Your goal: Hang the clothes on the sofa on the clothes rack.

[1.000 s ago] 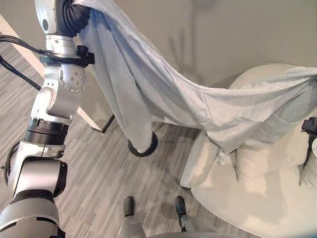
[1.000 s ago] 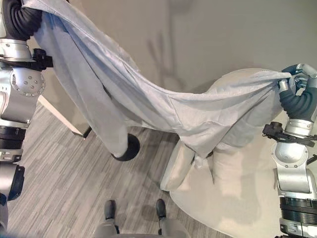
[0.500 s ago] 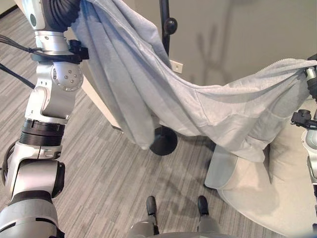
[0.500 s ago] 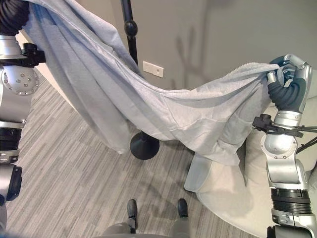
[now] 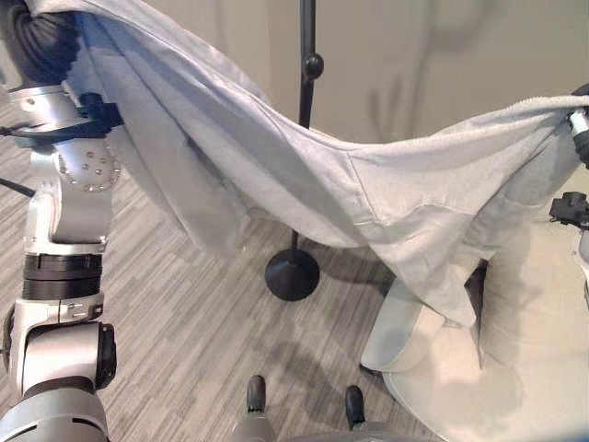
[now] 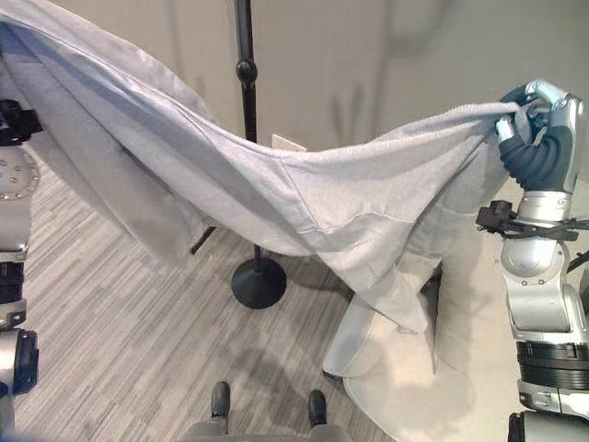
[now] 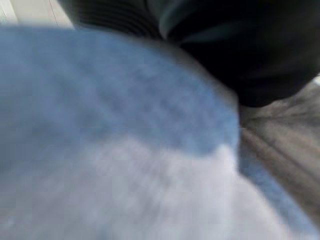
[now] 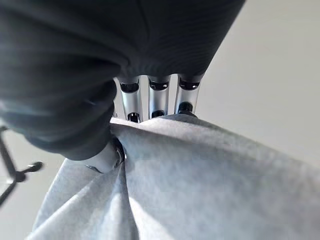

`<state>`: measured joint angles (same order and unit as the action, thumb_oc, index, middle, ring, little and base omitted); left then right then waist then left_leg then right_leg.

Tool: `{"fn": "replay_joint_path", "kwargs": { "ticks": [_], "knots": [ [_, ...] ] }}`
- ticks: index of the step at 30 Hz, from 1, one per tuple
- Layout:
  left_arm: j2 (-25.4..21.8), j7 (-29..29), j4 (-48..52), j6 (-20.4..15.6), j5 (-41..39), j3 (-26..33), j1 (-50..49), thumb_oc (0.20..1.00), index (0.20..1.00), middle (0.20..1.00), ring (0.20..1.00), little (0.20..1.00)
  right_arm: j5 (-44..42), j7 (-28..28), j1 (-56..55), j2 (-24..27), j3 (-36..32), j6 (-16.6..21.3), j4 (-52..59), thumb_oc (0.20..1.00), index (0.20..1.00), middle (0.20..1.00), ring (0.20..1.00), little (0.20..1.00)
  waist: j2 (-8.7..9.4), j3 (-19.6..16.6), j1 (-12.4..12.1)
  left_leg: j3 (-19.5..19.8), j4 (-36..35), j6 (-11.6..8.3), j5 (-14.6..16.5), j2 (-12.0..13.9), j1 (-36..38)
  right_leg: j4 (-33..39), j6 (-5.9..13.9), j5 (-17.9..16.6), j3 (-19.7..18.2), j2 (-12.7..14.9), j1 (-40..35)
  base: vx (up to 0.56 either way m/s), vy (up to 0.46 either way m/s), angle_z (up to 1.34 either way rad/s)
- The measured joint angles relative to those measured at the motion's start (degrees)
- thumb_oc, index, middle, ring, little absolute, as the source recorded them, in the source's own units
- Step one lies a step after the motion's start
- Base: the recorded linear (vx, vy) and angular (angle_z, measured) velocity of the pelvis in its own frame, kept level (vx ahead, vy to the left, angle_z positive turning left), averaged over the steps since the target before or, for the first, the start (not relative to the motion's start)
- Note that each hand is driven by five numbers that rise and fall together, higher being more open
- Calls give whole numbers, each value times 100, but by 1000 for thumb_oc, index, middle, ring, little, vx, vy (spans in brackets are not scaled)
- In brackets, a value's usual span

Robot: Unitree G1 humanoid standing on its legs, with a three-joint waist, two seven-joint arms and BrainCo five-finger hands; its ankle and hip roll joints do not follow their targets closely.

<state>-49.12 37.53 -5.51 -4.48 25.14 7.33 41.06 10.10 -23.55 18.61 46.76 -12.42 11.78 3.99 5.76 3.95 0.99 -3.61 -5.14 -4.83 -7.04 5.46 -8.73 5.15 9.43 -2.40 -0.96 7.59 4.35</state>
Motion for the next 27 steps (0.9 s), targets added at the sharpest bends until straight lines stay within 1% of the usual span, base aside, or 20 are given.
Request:
{"fn": "replay_joint_path", "kwargs": {
  "ticks": [2, 4, 5, 6, 8, 10, 12, 14, 15, 16, 18, 21, 22, 23, 24, 25, 26, 27],
  "knots": [
    [-269, 75, -124, 0, -44, 5, 4, 200, 200, 200, 200, 200, 1, -1, 220, 134, 19, 1, 87, 200, 200, 200, 200, 200, -31, -18, -18, 2, 0, 0, 0, -5, -4, 0, -1, -1, 3, 2, 0, 52, 3, 1],
    [-529, 84, -324, 22, -135, 1, 11, 200, 200, 200, 200, 200, 9, -10, 454, 426, 28, 2, 129, 200, 200, 200, 200, 200, -66, -45, -1, 4, 1, 0, 0, -5, -3, -1, -1, -1, 4, 3, 0, 18, 1, 0],
    [-621, 97, -435, 52, -165, -11, 48, 200, 200, 200, 200, 200, 15, -44, 596, 660, 40, 0, 124, 200, 200, 200, 200, 200, -82, -59, -6, 6, 2, 0, -1, -5, -4, -1, -1, -1, 6, 2, 0, 0, 0, 0],
    [-714, 106, -646, 65, -194, -69, 198, 200, 200, 200, 200, 200, 56, -127, 835, 1031, 67, -2, 102, 200, 200, 200, 200, 200, -97, -90, -20, 16, 2, 0, -1, -4, -3, -2, -2, -2, 11, 1, -6, 0, 0, 0],
    [-962, 100, -825, 91, -385, -385, 470, 200, 200, 200, 200, 200, 88, -181, 1216, 1640, 292, -6, -112, 200, 200, 200, 200, 200, -95, -105, -17, 18, 2, 0, -2, -4, -8, -2, -2, -2, 15, 0, -1, 0, 0, 0],
    [-1021, 107, -838, 89, -404, -644, 745, 200, 200, 200, 200, 200, 105, -270, 1568, 1777, 447, -10, -374, 200, 200, 200, 200, 200, -47, -177, -7, 16, 2, -1, -1, 0, -5, -1, 0, 0, 15, -4, 0, 0, 0, 0],
    [-1188, 97, -1020, 56, -431, -1108, 1147, 200, 200, 200, 200, 200, 99, -358, 1925, 1946, 790, -29, -692, 200, 200, 200, 200, 200, -22, -202, 7, 10, 1, -2, -1, -1, -9, -1, 0, 1, 13, -2, 4, 0, 0, 0],
    [-1364, 57, -1565, 54, -625, -1784, 1802, 200, 200, 200, 200, 200, 12, -378, 2476, 2072, 1382, -105, -1028, 200, 200, 200, 200, 200, -53, -279, 19, 0, 1, -2, 0, 0, -36, -1, -2, 1, 13, -2, 34, 15, 8, -1],
    [-1489, 35, -2246, 34, -742, -2519, 2369, 200, 200, 200, 200, 200, -207, -442, 3193, 2317, 2289, -108, -1722, 200, 200, 200, 200, 200, -64, -352, 16, -2, 1, -3, -1, -1, -65, -2, -8, 3, 21, -1, 59, 0, 0, 0],
    [-1489, 1, -2490, 50, -884, -2787, 2568, 200, 200, 200, 200, 200, -307, -434, 3569, 2411, 2756, -156, -2092, 200, 200, 200, 200, 200, -66, -445, 17, 0, 1, -2, -4, 0, -127, -2, -8, 3, 21, -1, 123, 0, 0, 0],
    [-1487, -16, -2722, 52, -1064, -2996, 2779, 200, 200, 200, 200, 200, -520, -444, 4066, 2417, 3228, -215, -2547, 200, 200, 200, 200, 200, -52, -477, 18, 2, 3, -4, -8, -1, -140, -2, -10, -1, 19, -3, 143, 0, 0, 0],
    [-1481, -58, -3222, 37, -1296, -3493, 3164, 200, 200, 200, 200, 200, -841, -452, 4819, 2413, 4036, -265, -3165, 200, 200, 200, 200, 200, -46, -481, 16, 5, 3, -4, -8, -2, -149, -2, -10, -1, 23, -3, 153, 0, 0, 0],
    [-1453, -92, -3593, 31, -1396, -3763, 3391, 200, 200, 200, 200, 200, -944, -442, 5241, 2376, 4521, -287, -3491, 200, 200, 200, 200, 200, -47, -481, 18, 1, 3, -4, -8, 0, -166, -2, -10, -1, 20, -4, 176, 0, 0, 0],
    [-1418, -145, -3810, 45, -1540, -3883, 3533, 200, 200, 200, 200, 200, -1038, -441, 5463, 2337, 4683, -330, -3621, 200, 200, 200, 200, 200, -50, -482, 21, 3, 3, -8, -12, 2, -200, -2, -10, -1, 21, -5, 207, 0, 0, 0],
    [-1417, -165, -3854, 51, -1582, -3882, 3556, 200, 200, 200, 200, 200, -1097, -441, 5524, 2336, 4700, -358, -3616, 200, 200, 200, 200, 200, -49, -482, 25, 4, 3, -8, -13, 2, -222, -2, -11, -2, 21, -6, 227, 0, 0, 0],
    [-1408, -178, -4022, 5, -1759, -3942, 3583, 200, 200, 200, 200, 200, -1151, -453, 5762, 2255, 4927, -357, -3812, 200, 200, 200, 200, 200, -48, -484, 36, 3, 3, -8, -13, 0, -228, -3, -11, -2, 20, -5, 233, 0, 0, 0],
    [-1384, -248, -4574, -42, -1996, -4262, 3769, 200, 200, 200, 200, 200, -1280, -458, 6240, 2094, 5440, -356, -4296, 200, 200, 200, 200, 200, -45, -485, 39, 1, 3, -9, -13, 9, -241, -3, -11, -2, 18, -12, 253, -10, -15, -3],
    [-1319, -375, -5136, -22, -2053, -4670, 4023, 200, 200, 200, 200, 200, -1374, -441, 6635, 1826, 5858, -388, -4814, 200, 200, 200, 200, 200, -43, -487, 55, -2, 3, -9, -13, 13, -246, -3, -11, -3, 14, -17, 265, 0, 0, 0]
  ]
}}
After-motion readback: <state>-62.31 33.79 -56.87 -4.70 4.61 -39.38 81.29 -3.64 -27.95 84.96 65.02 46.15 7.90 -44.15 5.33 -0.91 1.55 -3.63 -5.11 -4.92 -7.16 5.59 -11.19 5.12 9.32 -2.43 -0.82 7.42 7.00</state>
